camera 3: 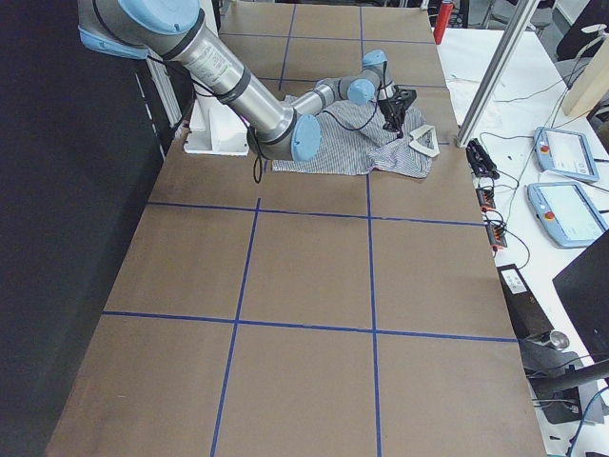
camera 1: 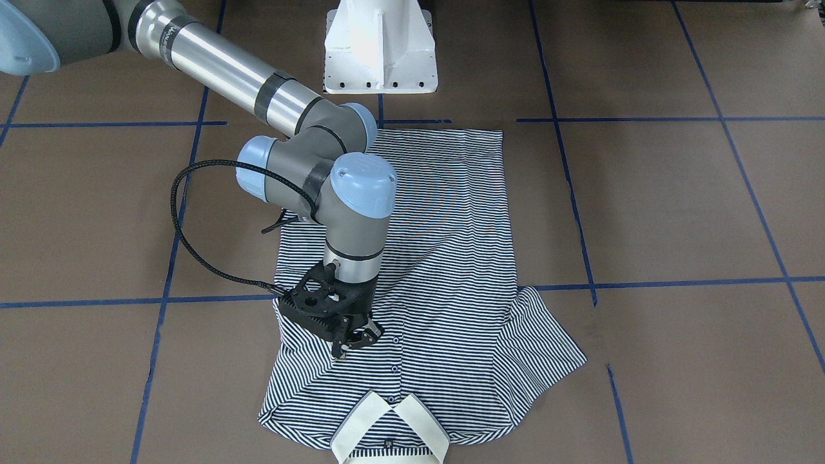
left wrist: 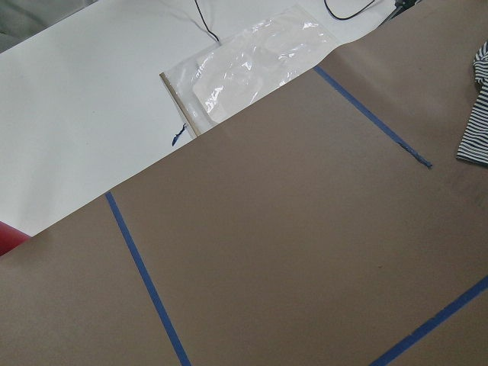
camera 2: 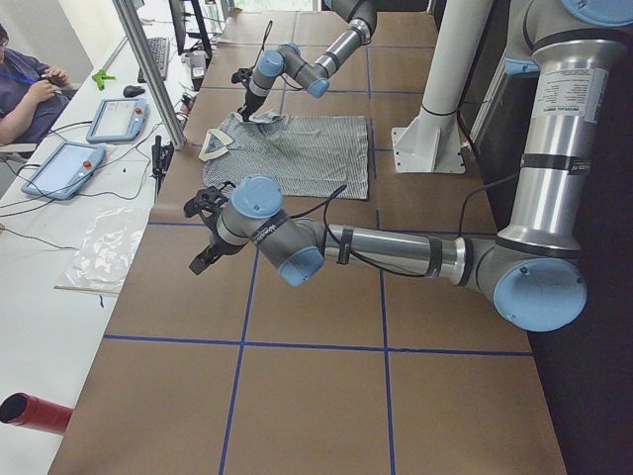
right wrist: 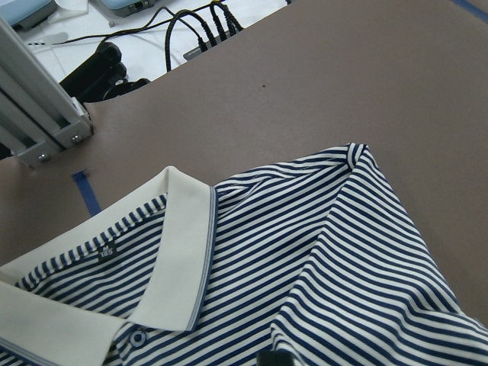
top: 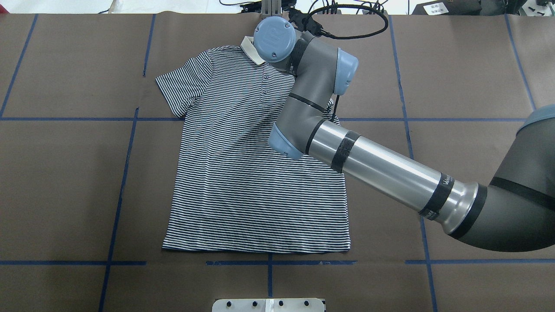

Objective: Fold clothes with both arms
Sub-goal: 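Grasp the sleeve with the right gripper and fold it across the shirt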

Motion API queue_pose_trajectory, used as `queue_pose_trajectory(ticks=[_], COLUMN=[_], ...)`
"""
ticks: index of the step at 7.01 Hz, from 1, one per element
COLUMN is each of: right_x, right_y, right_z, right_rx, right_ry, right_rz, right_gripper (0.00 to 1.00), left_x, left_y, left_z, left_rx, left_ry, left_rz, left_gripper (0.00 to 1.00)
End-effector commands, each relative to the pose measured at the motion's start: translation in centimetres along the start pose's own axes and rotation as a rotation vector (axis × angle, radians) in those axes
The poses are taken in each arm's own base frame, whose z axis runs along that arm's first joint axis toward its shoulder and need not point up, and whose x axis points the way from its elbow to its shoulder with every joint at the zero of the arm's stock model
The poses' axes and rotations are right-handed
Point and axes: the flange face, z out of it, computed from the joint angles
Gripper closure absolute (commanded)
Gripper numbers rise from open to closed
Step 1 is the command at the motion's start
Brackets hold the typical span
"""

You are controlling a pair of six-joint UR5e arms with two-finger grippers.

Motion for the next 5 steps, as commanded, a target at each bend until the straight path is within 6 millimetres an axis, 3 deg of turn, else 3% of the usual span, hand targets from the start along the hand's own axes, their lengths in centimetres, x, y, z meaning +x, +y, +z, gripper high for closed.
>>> queue_pose_trajectory(ticks=[1, 3, 4, 5], right_x=[-0.9, -0.9, -1.4, -1.5], right_y=[0.6, 1.1, 1.0, -0.5], right_z=[-0.2, -0.1, -0.8, -1.3], right_rx=[0.006, 0.016, 0.015, 0.011], right_ry=[-0.01, -0.01, -0.021, -0.025], right_rz=[0.005, -0.025, -0.084, -0.147], right_gripper=[1.0, 0.01, 0.0, 0.0], left_x=[0.0, 0.0, 0.0, 0.0], left_y=[0.0, 0.0, 0.0, -0.1], left_z=[0.0, 0.0, 0.0, 0.0], left_rx=[0.0, 0.0, 0.0, 0.001], left_ry=[0.0, 0.0, -0.002, -0.003], left_rz=[0.0, 0.0, 0.0, 0.0], left_gripper=[0.0, 0.0, 0.0, 0.0])
